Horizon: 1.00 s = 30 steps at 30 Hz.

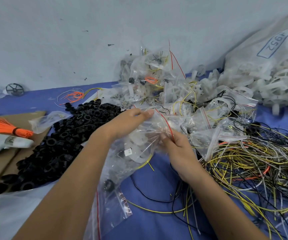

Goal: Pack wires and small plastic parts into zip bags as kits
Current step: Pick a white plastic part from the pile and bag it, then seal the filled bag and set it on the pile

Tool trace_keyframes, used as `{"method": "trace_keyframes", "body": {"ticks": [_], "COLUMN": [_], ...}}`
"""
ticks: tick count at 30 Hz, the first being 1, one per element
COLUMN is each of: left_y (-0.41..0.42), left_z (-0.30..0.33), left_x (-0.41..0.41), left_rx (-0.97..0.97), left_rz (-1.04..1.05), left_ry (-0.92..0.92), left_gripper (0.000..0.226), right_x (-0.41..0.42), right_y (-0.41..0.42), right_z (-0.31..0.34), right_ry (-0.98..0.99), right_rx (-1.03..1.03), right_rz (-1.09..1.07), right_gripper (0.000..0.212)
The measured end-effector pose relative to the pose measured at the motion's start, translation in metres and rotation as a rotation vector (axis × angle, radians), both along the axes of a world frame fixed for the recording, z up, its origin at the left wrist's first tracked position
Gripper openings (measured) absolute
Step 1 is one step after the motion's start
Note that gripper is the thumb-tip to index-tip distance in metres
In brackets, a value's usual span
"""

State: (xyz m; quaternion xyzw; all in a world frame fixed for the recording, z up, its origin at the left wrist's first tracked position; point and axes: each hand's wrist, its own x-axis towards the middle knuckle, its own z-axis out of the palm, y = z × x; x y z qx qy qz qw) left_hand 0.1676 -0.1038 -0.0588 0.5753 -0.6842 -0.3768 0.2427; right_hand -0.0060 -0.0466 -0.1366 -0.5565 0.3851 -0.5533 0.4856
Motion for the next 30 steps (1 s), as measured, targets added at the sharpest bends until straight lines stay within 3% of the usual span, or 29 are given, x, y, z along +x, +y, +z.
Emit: {"method": "trace_keyframes", "body": {"ticks": [2, 5, 10, 11, 14, 17, 19, 22, 25, 30], "left_y": [0.001, 0.002, 0.009, 0.011, 0.017, 0.022, 0.026, 0.033, 0.038, 0.048], "left_z": [0.004, 0.001, -0.013, -0.015, -0.017, -0.017, -0.017, -0.021, -0.031, -0.054], "left_x": [0.003, 0.007, 0.007, 0.007, 0.005, 0.001, 0.000, 0.000, 0.007, 0.025], "left_rx": [0.060, 0.099, 0.085, 0.084, 0.108, 0.232, 0.325, 0.420, 0.494, 0.493], "left_rz": [-0.063, -0.141, -0.012, 0.017, 0.161, 0.440, 0.506, 0.381, 0.219, 0.158], "left_ry": [0.044, 0.052, 0.287, 0.348, 0.517, 0.712, 0.781, 0.778, 0.771, 0.807], "left_gripper": [0.065, 0.039, 0.011, 0.004, 0.008, 0.015, 0.016, 0.015, 0.023, 0.045], "right_x": [-0.001, -0.004, -0.013, -0.014, -0.012, -0.006, -0.003, -0.005, -0.011, -0.010], "right_y": [0.000, -0.002, -0.006, -0.006, -0.006, -0.004, 0.000, 0.002, 0.000, -0.001], "right_z": [0.003, 0.004, 0.005, 0.005, 0.008, 0.011, 0.011, 0.008, 0.009, 0.007], "right_ry": [-0.089, -0.137, 0.033, 0.075, 0.025, -0.205, -0.217, -0.156, -0.198, -0.024], "right_rx": [0.016, 0.043, -0.073, -0.080, 0.048, 0.300, 0.385, 0.398, 0.489, 0.357], "right_rz": [-0.008, -0.045, -0.333, -0.374, -0.333, -0.057, 0.072, 0.020, 0.053, -0.064], "right_gripper": [0.028, 0.026, 0.003, 0.012, 0.043, 0.065, 0.069, 0.053, 0.052, 0.030]}}
